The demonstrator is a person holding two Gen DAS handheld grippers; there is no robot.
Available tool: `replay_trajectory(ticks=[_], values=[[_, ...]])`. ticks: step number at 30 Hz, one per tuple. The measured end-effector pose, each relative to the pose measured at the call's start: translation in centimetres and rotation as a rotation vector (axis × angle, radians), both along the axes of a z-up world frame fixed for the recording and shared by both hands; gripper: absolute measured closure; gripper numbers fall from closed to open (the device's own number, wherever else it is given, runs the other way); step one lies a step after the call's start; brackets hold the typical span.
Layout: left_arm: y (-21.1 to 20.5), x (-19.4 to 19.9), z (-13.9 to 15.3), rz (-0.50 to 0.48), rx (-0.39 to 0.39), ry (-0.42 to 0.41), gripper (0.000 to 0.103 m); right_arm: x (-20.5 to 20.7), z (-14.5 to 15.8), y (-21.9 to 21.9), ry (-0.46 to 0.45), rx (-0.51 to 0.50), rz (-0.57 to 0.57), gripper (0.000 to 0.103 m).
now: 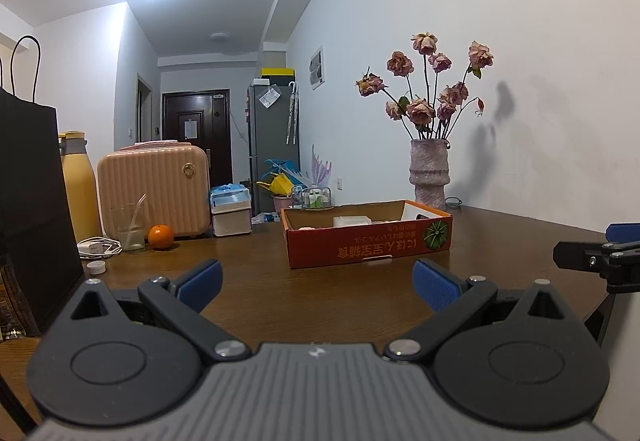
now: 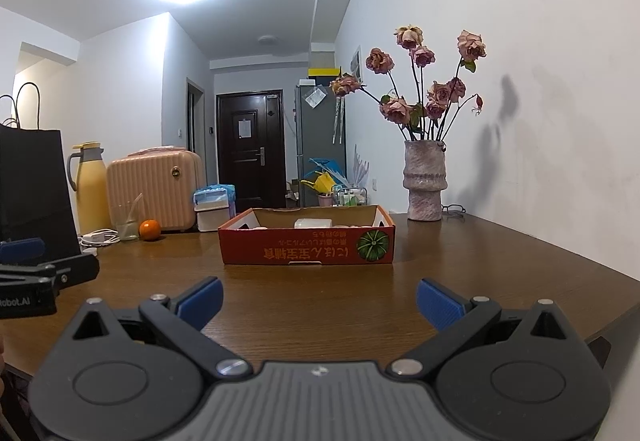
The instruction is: Organize rigid objects
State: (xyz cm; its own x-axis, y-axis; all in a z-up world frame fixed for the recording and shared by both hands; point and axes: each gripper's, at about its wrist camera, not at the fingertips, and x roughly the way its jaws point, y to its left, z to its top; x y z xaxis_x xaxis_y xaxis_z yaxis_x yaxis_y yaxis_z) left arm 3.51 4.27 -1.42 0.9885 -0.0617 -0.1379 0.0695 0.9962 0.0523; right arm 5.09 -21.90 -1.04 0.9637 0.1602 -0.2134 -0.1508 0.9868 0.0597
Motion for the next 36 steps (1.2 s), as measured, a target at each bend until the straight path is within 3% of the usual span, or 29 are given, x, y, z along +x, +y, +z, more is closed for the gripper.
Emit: replay_trajectory(ticks=[36], values=[[-0.24, -0.25, -0.57, -0.005, 0.009, -0.001, 0.0, 0.56, -0.55, -0.44, 0.022, 0.01, -0.012, 0.0]])
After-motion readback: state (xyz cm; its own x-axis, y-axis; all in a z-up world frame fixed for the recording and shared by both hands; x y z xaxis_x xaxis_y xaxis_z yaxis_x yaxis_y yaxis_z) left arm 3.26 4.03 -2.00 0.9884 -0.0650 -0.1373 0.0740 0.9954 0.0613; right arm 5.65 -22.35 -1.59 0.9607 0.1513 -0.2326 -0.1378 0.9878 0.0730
